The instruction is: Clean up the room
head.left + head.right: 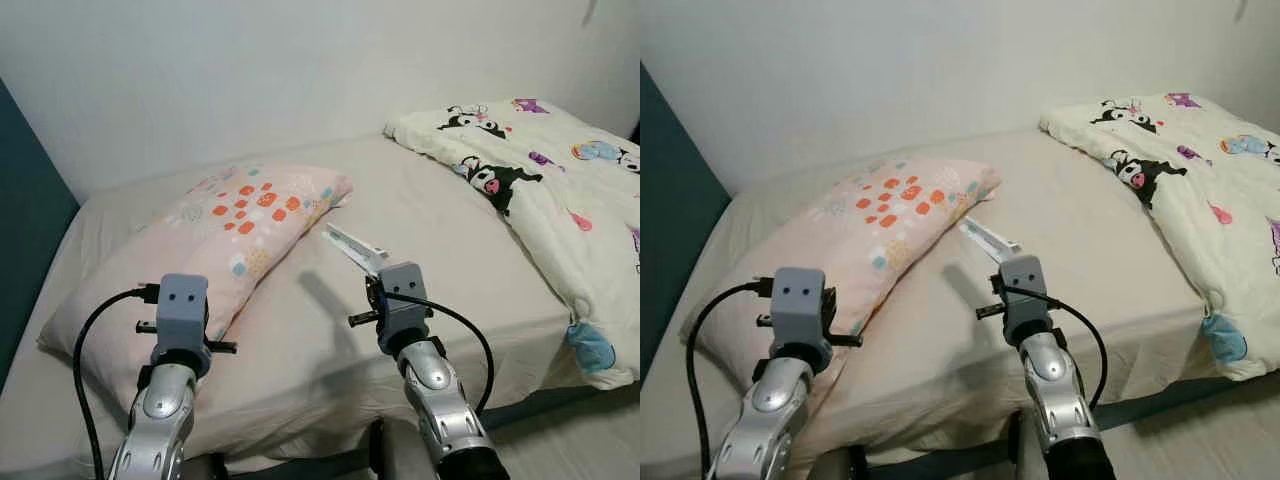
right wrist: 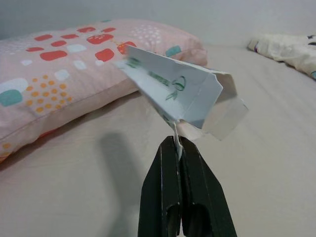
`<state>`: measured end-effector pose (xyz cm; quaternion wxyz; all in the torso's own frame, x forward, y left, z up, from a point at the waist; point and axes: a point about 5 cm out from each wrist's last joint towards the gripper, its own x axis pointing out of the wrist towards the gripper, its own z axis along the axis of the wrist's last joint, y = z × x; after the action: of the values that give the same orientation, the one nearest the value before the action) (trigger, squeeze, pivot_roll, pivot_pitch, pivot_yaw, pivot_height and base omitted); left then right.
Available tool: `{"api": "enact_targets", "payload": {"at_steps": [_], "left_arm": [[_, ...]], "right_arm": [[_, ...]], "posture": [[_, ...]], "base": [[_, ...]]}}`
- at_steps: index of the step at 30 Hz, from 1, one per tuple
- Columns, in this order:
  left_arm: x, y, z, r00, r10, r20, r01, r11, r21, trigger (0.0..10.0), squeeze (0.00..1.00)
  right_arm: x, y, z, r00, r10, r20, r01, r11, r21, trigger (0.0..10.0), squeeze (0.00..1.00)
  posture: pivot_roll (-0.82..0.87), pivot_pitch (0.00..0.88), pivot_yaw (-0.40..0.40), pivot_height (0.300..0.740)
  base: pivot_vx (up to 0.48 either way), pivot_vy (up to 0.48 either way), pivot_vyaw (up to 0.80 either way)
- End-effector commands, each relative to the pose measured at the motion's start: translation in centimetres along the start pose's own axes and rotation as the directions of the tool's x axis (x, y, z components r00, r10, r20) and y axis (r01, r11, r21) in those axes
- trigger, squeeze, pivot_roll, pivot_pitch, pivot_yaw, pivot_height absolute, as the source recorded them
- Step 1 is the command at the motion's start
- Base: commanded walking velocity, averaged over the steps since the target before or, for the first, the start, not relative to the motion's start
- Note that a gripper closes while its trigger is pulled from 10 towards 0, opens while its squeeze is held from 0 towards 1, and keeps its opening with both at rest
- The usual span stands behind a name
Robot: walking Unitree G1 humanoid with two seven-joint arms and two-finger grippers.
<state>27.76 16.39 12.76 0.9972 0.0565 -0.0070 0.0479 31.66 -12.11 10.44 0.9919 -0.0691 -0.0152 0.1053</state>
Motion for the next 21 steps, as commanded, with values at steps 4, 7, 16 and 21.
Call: {"api": "enact_targets", "payload": {"at_steps": [4, 7, 16, 21], "left_arm": [[0.3, -0.6, 0.3, 0.999, -0.019, 0.042, 0.018, 0.999, 0.030, 10.0, 0.00], [0.3, -0.6, 0.3, 0.999, -0.027, 0.042, 0.025, 0.999, 0.031, 10.0, 0.00], [0.0, -0.5, 0.4, 0.999, -0.029, 0.044, 0.027, 0.999, 0.024, 10.0, 0.00], [-0.4, -0.3, 0.4, 0.999, -0.020, 0.042, 0.019, 1.000, 0.021, 10.0, 0.00]], "right_arm": [[-0.9, 0.5, -1.1, 0.999, 0.012, -0.041, -0.013, 1.000, -0.025, 10.0, 0.00], [-1.1, 0.6, -1.3, 0.999, 0.016, -0.048, -0.017, 1.000, -0.019, 10.0, 0.00], [-1.7, 1.2, -1.6, 0.997, 0.037, -0.075, -0.037, 0.999, -0.008, 10.0, 0.00], [-1.8, 1.6, -1.7, 0.995, 0.051, -0.081, -0.051, 0.999, -0.004, 10.0, 0.00]], "posture": [[-0.08, 0.014, 0.023, 0.624], [-0.08, 0.015, 0.025, 0.634], [-0.07, 0.015, 0.021, 0.664], [-0.06, 0.012, 0.024, 0.679]], "base": [[0.000, 0.000, 0.00], [0.000, 0.000, 0.00], [0.000, 0.000, 0.00], [0.000, 0.000, 0.00]]}}
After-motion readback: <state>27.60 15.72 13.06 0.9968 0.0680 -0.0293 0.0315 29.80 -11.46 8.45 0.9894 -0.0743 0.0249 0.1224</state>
